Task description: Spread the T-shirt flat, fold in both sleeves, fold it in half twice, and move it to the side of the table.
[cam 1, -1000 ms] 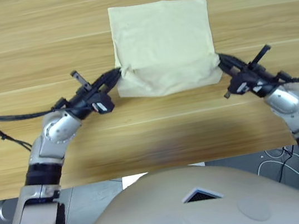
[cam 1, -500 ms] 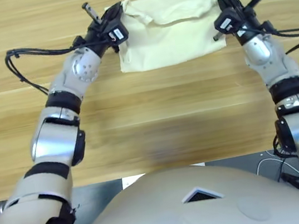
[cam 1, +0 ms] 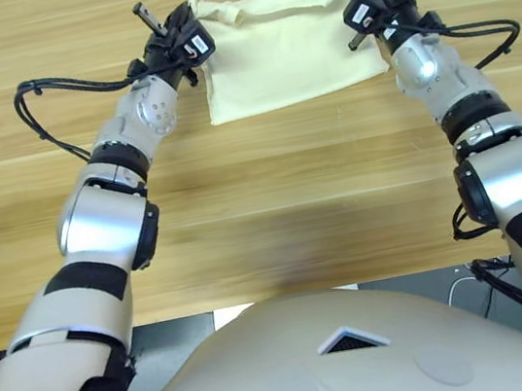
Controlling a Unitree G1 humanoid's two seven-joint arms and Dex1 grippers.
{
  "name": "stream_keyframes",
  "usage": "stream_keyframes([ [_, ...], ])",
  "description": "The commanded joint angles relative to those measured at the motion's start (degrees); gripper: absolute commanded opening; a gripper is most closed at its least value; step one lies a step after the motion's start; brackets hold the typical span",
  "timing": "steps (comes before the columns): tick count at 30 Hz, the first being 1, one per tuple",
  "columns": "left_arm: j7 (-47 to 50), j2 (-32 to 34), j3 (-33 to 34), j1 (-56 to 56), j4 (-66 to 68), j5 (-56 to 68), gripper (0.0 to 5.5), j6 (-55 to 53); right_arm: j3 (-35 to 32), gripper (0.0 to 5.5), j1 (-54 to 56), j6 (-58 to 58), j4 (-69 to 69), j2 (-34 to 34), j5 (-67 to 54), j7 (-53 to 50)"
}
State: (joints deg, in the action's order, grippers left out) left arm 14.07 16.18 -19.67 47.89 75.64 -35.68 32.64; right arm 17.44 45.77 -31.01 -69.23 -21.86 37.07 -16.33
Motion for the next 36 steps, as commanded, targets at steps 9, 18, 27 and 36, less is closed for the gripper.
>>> stream_keyframes([
  [9,1.67,-1.98,-3.06,3.41,2.19,-1.73,0.03,-6.04,-1.14,0.0,4.2,5.24,-3.88,4.03,-4.0,-1.4],
  [18,-1.99,-2.86,-1.8,5.0,3.39,-0.27,0.85,-11.05,-1.47,1.02,6.38,10.51,-6.41,7.13,-5.72,-0.04],
  [27,3.05,-1.45,-0.52,4.33,3.5,0.35,2.14,-13.87,-0.86,2.47,6.81,10.61,-6.27,10.73,-5.89,-0.93],
  [36,-13.74,5.09,27.84,-2.18,0.83,29.97,2.15,-8.23,16.89,2.67,7.76,6.27,-6.85,22.14,7.51,8.97],
])
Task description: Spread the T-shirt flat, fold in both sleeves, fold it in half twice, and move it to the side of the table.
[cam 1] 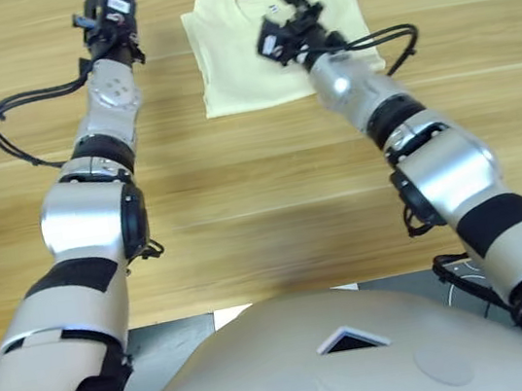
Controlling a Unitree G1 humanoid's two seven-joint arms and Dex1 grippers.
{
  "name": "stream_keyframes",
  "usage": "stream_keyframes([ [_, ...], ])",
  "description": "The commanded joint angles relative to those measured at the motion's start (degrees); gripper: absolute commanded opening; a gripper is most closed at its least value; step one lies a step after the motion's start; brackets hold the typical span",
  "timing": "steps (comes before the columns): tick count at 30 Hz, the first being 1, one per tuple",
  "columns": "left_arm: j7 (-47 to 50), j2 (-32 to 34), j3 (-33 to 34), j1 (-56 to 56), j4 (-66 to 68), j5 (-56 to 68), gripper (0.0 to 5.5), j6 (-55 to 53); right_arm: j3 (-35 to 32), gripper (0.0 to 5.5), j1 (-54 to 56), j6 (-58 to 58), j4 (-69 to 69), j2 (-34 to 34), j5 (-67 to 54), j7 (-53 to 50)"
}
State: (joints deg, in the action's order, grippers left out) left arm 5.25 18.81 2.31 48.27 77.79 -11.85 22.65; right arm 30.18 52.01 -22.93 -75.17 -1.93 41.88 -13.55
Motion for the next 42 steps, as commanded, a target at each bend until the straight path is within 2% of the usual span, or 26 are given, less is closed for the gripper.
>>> stream_keyframes([
  [1,-7.03,3.55,8.84,-3.78,-1.98,9.34,2.15,2.49,5.64,2.67,1.64,-2.83,-1.05,2.56,3.57,9.04],
  [3,-9.86,4.96,12.65,-6.21,-3.36,13.58,2.15,4.65,7.26,2.67,1.7,-4.73,-1.17,1.99,4.38,13.2],
  [6,-12.09,4.8,14.87,-9.62,-5.35,16.37,2.15,7.95,8.14,2.67,0.41,-8.99,-0.64,-1.96,4.24,17.03],
  [14,-15.18,0.72,13.41,-12.67,-9.69,16.72,2.15,13.65,10.55,2.67,-13.3,-38.59,9.52,-17.9,-2.89,35.1],
  [16,-15.47,-0.05,11.87,-13.19,-11.03,15.38,2.15,15.55,11.14,2.67,-18.3,-44.32,15.78,-21.96,-9.38,40.18],
  [19,-15.37,-0.93,7.53,-14.25,-12.77,11.1,2.15,18.78,10.56,2.67,-27.56,-45.34,31.57,-31.2,-23.78,44.77],
  [21,-14.52,-0.55,2.79,-15.8,-15.46,5.6,2.15,22.82,5.76,2.67,-34.41,-42.67,42.81,-39.13,-34.48,44.37],
  [24,-8.96,2.18,-5.08,-15.73,-19.27,-6.79,2.15,26.08,-1.97,2.67,-41.9,-39.73,52.67,-45.84,-50.49,42.75],
  [27,-7.06,3.71,-12.66,-13.18,-22.33,-17.02,2.15,29.39,-9.34,2.67,-43.14,-35.5,57.3,-44.2,-64.87,42.51],
  [29,-10.33,4.08,-17.87,-13.56,-25.68,-19.78,2.15,36.9,-13.12,2.67,-42.02,-30.84,57.73,-40.77,-68.84,41.74],
  [31,-16.66,5.28,-23.33,-16.41,-29.93,-17.16,2.15,44.74,-15.2,2.67,-40.56,-24.11,56.16,-37.12,-68.65,40.3],
  [33,-23.01,7.99,-28.12,-19.02,-31.11,-14.05,2.15,48.8,-13.53,2.67,-41.66,-18.11,55.47,-33.89,-61.15,38.89],
  [37,-29.06,11.52,-28.43,-22.09,-26.71,-9.12,2.15,46.93,-8.67,2.67,-49.24,-10.61,64.54,-29.98,-53.08,40.05],
  [42,-30.49,13.27,-25.56,-28.89,-29.09,1.19,2.15,47.02,-4.29,2.67,-54.57,-3.68,74.86,-24.75,-45.91,40.02],
])
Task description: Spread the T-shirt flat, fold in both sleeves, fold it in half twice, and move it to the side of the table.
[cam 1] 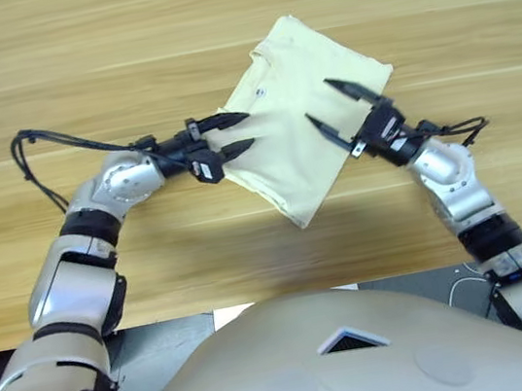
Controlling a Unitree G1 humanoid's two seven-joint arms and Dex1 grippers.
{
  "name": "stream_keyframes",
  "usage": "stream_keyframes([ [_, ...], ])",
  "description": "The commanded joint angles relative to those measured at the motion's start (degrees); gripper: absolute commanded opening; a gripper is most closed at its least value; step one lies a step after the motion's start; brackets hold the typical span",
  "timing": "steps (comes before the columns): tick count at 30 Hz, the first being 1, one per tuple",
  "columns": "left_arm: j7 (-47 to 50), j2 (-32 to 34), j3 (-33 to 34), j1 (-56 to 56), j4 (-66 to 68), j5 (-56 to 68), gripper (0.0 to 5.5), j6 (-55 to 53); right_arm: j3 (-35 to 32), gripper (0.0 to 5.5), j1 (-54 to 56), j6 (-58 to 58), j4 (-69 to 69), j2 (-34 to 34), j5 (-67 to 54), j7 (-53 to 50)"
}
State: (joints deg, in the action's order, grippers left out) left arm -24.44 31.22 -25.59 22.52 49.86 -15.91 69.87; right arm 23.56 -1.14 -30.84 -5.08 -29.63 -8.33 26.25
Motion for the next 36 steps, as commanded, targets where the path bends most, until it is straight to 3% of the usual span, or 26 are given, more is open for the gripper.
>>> stream_keyframes([
  [1,-1.32,0.47,3.09,-3.72,-1.01,7.79,2.15,-0.62,3.15,2.67,-1.29,5.31,5.02,3.88,6.17,0.35],
  [4,-3.95,-2.23,5.02,-4.22,1.16,14.44,2.15,-3.08,6.07,2.67,-0.27,8.11,2.71,6.25,13.45,0.42],
  [13,2.91,-4.36,5.92,-1.73,7.78,1.84,2.15,-8.24,4.98,2.67,0.05,11.71,-1.29,9.42,19.49,-1.6],
  [22,10.91,-3.78,5.71,-2.56,8.55,-6.39,2.15,-9.22,2.34,2.67,1.16,9.62,-3.14,10.83,18.02,-0.63],
  [30,13.42,-4.91,4.73,-2.9,9.2,-8.44,2.15,-9.79,7.78,2.67,-1.25,4.75,-5.58,8.91,23.02,2.77],
  [36,13.89,-5.36,4.7,-2.0,11.44,-8.51,2.15,-11.23,4.28,2.67,-0.92,1.29,-4.78,8.49,19.72,1.47],
])
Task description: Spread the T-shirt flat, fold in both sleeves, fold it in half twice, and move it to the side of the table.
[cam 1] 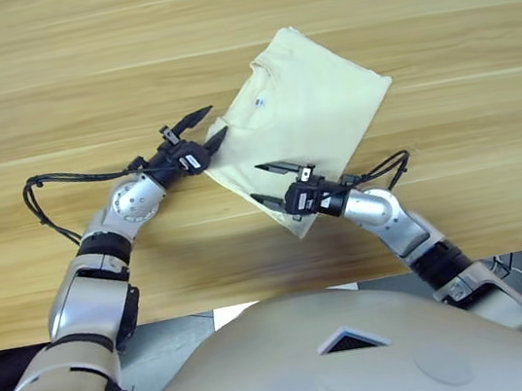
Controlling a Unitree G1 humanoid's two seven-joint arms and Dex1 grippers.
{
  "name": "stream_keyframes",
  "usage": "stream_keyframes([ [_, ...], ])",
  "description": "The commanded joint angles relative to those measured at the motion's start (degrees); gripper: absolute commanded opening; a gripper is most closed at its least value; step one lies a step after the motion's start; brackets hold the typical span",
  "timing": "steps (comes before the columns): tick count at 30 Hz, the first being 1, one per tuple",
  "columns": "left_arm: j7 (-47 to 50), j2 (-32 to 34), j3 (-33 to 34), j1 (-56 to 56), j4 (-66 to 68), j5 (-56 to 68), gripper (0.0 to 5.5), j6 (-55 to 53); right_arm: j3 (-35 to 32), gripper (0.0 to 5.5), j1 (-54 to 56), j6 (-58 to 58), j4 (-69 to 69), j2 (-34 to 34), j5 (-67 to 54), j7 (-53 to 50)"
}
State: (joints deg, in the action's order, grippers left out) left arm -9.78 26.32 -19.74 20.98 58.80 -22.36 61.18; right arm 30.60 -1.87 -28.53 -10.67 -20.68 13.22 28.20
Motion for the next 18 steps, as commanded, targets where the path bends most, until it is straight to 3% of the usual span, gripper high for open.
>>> stream_keyframes([
  [1,-0.72,-0.54,-1.29,-0.34,2.79,-2.13,2.15,-2.59,-3.61,2.67,0.1,-0.95,1.28,-0.27,-2.51,-0.75],
  [5,-0.22,-0.63,-1.55,0.08,3.59,-2.44,2.15,-2.73,-4.67,2.67,0.77,-2.38,0.6,-0.76,-1.22,-1.29],
  [9,0.42,0.07,-1.62,0.39,3.26,-2.94,2.15,-2.35,-5.24,2.67,-0.92,-7.22,4.97,-2.54,-8.07,2.58],
  [13,3.26,4.01,0.15,1.94,0.44,-4.11,2.15,-2.5,-14.48,2.67,-0.09,-2.77,9.87,-1.5,-27.47,3.48],
  [18,6.52,8.91,1.94,1.11,-8.11,-7.11,2.15,-1.95,-20.16,2.67,3.63,0.54,6.97,0.64,-29.34,1.77],
])
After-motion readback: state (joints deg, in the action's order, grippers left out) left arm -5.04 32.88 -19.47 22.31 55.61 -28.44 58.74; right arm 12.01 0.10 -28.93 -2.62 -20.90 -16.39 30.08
